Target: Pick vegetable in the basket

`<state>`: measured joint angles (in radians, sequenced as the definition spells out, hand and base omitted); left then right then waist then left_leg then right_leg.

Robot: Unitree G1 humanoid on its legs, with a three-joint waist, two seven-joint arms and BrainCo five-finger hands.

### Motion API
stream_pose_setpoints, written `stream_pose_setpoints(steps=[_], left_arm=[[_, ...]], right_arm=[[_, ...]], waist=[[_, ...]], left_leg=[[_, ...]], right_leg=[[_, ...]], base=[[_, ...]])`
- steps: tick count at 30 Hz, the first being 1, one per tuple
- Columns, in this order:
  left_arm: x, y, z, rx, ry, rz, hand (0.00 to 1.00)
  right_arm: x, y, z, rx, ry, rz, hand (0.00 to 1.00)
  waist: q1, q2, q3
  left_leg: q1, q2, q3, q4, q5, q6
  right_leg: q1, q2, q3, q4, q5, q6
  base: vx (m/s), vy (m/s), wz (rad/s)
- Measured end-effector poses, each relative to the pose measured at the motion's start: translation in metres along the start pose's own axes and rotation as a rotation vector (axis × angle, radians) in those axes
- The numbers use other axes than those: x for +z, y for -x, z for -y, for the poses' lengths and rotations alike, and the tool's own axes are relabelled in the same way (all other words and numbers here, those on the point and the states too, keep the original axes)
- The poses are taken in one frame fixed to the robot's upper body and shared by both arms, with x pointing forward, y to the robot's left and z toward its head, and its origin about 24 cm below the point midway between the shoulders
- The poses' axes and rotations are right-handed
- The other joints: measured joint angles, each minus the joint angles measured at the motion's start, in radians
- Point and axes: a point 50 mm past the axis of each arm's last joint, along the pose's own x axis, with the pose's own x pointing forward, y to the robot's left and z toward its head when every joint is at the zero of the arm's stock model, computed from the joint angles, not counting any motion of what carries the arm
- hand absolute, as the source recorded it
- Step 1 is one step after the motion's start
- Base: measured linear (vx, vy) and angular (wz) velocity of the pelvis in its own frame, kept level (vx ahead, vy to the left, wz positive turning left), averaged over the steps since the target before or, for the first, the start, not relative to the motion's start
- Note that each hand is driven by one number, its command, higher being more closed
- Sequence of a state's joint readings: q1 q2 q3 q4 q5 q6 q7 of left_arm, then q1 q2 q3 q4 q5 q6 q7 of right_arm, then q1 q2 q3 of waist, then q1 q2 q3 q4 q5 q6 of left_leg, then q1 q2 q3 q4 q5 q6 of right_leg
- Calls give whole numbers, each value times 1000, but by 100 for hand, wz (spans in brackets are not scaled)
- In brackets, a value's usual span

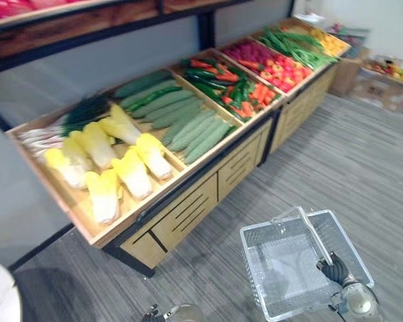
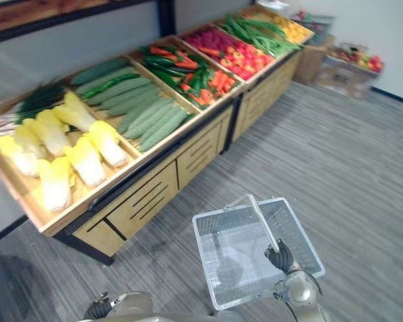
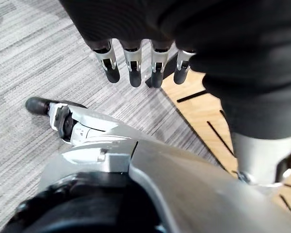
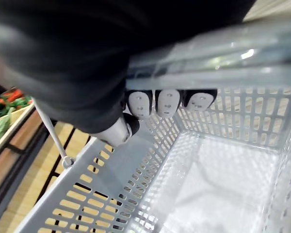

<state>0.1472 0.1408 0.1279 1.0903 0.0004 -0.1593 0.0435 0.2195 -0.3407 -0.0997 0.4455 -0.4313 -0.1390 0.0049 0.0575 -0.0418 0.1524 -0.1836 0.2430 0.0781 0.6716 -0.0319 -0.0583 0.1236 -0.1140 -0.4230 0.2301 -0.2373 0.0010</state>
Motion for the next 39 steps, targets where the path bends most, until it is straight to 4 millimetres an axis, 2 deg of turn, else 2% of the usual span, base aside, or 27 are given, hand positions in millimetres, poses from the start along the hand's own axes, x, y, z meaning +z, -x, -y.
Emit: stream_pose_setpoints(steps=[1,3,5,6,7,9,14,16,18,19,20,21,22,23,24,25,27,28,31,33,35,38,39], left_arm=[[5,-1,2,-4,-2,14,0],[7,-1,3,-7,0,17,0],[6,-1,2,-6,-8,10,0],[10,-3,0,-4,-21,16,0],[13,-3,0,-4,-23,23,0],[10,-3,0,-4,-22,8,0],[-1,0,2,-1,-21,-22,0],[-2,0,2,5,-21,-29,0],[-5,1,1,8,-18,-44,0],[-11,2,1,11,-17,-68,0],[-14,3,2,5,-23,-75,0],[-15,3,3,2,-28,-77,0],[-16,4,1,2,-34,-80,0],[-16,4,1,3,-35,-82,0],[-16,3,-1,5,-38,-82,0],[-15,3,-4,11,-41,-78,0],[-14,3,-8,21,-37,-75,0],[-13,2,-7,23,-29,-72,0],[-6,0,-9,46,26,-54,0],[-3,-1,-8,64,78,-50,0],[2,-3,-10,82,120,-36,0],[-1,-2,-13,111,177,-44,0],[-6,-1,-14,119,187,-56,0]], right_arm=[[-5,1,6,-28,-11,-20,100],[-10,4,7,-39,-20,-43,100],[-17,8,9,-64,-44,-70,100],[-21,10,10,-92,-71,-92,100],[-25,13,11,-106,-81,-108,100],[-36,13,11,-118,-106,-163,100],[-41,7,4,-100,-128,-212,100],[-47,7,0,-91,-135,-241,100],[-53,7,-1,-88,-149,-279,100],[-63,11,-1,-93,-163,-322,100],[-67,13,1,-99,-165,-340,100],[-68,12,2,-104,-171,-349,100],[-68,9,1,-111,-198,-367,100],[-70,8,1,-118,-220,-385,100],[-74,10,3,-139,-258,-408,100],[-76,10,4,-154,-271,-413,100],[-79,13,7,-175,-286,-412,100],[-81,13,8,-184,-292,-419,100],[-88,16,7,-224,-384,-461,100],[-93,19,-5,-237,-486,-516,100],[-99,26,-20,-246,-583,-575,100],[-110,40,-35,-287,-699,-668,100],[-115,46,-40,-284,-715,-699,100]], waist=[[-8,12,4],[-12,17,3],[-25,26,1],[-39,25,0],[-44,20,2],[-30,15,6],[-26,16,5],[-26,17,4],[-27,7,9],[-32,3,8],[-37,7,5],[-37,12,3],[-38,14,3],[-40,15,3],[-52,39,8],[-59,34,23],[-58,18,29],[-58,17,28],[-51,20,31],[-42,19,30],[-32,19,30],[-27,-5,13],[-27,-10,8]], left_leg=[[-31,34,170,-12,-30,14],[-48,29,269,-53,-38,14],[-36,2,411,-198,-3,40],[-11,-48,430,-318,3,50],[13,-69,445,-385,12,63],[44,-131,458,-550,53,115],[104,-196,430,-675,108,117],[131,-218,427,-732,130,115],[153,-253,428,-772,123,107],[174,-276,453,-773,65,96],[190,-284,463,-773,45,72],[194,-288,460,-772,44,69],[200,-286,449,-772,47,74],[209,-279,419,-772,50,83],[226,-259,378,-770,49,95],[237,-243,343,-752,41,106],[241,-241,305,-735,31,115],[242,-243,288,-734,30,112],[240,-250,236,-732,23,107],[237,-255,198,-719,14,98],[240,-255,171,-717,9,91],[249,-259,133,-700,-12,59],[260,-259,126,-703,-15,53]], right_leg=[[23,-3,-70,-24,0,0],[31,-4,-113,-33,0,1],[37,12,-174,-41,1,4],[32,5,-179,-44,8,15],[31,3,-179,-46,8,15],[23,3,-185,-58,6,18],[54,-14,-173,-75,10,40],[56,-23,-174,-66,-4,64],[53,-58,-190,-16,-43,97],[53,-117,-207,70,-71,137],[20,-156,-188,183,-71,141],[-13,-184,-164,274,-61,159],[-94,-224,-97,456,-1,187],[-154,-237,-47,563,92,182],[-210,-228,6,665,216,185],[-232,-217,42,713,172,186],[-255,-213,62,674,108,195],[-261,-210,67,641,98,197],[-279,-163,182,357,95,195],[-275,-132,326,133,100,189],[-277,-130,372,37,103,189],[-257,-133,342,-40,112,183],[-232,-123,328,-78,144,153]], base=[[60,-108,132],[32,-14,92],[91,25,129],[80,41,150],[61,67,136],[31,77,86],[-14,29,26],[-73,9,6],[-72,57,24],[-15,100,34],[9,111,35],[68,114,30],[109,148,34],[168,158,63],[187,119,90],[161,76,95],[116,40,72],[133,23,67],[174,-8,57],[189,-55,44],[170,-114,50],[187,-213,40],[222,-334,28]])
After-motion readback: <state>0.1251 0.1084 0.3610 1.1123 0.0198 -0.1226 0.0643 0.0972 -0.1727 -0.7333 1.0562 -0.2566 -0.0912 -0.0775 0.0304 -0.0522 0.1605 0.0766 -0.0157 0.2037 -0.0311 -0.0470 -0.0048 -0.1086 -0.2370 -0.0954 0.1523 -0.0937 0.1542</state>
